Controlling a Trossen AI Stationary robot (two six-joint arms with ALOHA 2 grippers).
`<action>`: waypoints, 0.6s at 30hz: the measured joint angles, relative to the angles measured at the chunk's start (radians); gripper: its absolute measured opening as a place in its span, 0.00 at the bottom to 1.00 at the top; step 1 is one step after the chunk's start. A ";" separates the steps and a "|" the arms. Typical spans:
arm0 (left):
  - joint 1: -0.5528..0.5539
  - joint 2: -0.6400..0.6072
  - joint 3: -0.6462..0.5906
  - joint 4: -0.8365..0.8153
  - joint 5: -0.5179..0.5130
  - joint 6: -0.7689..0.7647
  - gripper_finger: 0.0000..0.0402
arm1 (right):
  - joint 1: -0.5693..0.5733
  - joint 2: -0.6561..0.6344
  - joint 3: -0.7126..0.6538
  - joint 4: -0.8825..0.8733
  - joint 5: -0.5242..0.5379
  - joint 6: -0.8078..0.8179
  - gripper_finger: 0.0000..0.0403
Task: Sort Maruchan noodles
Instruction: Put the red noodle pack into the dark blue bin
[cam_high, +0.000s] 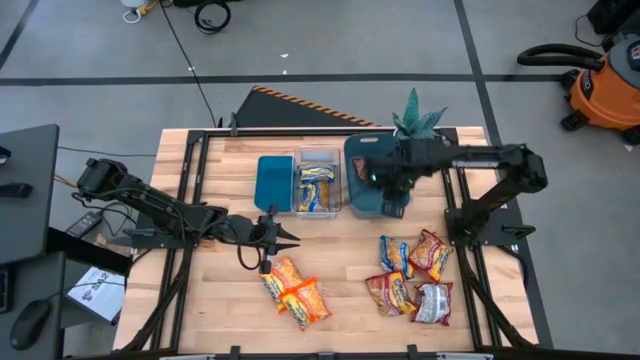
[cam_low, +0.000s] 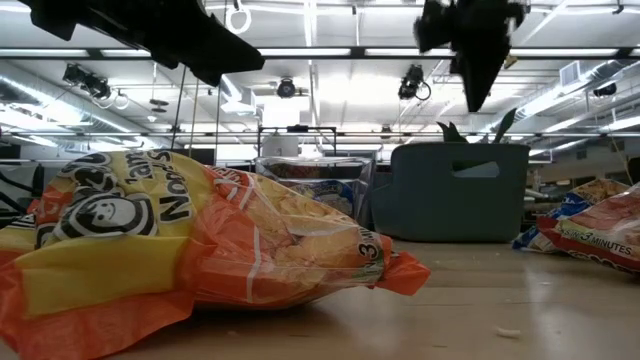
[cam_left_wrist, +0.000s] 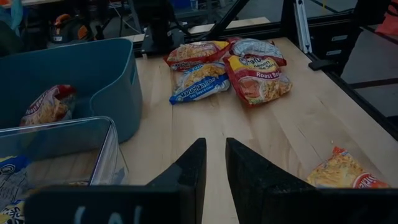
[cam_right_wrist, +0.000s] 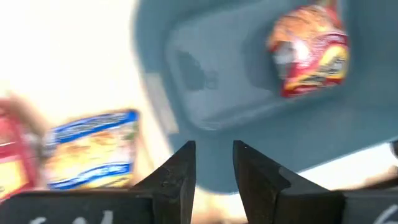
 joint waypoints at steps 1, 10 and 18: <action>0.000 0.000 0.000 0.000 0.000 0.000 0.17 | 0.040 -0.007 0.000 -0.001 -0.003 0.033 0.28; 0.000 0.000 0.000 0.000 0.000 0.000 0.17 | 0.386 0.000 -0.022 0.023 0.067 0.333 0.28; 0.000 0.000 0.000 0.002 0.000 0.015 0.17 | 0.522 0.004 -0.233 0.156 -0.042 0.581 0.28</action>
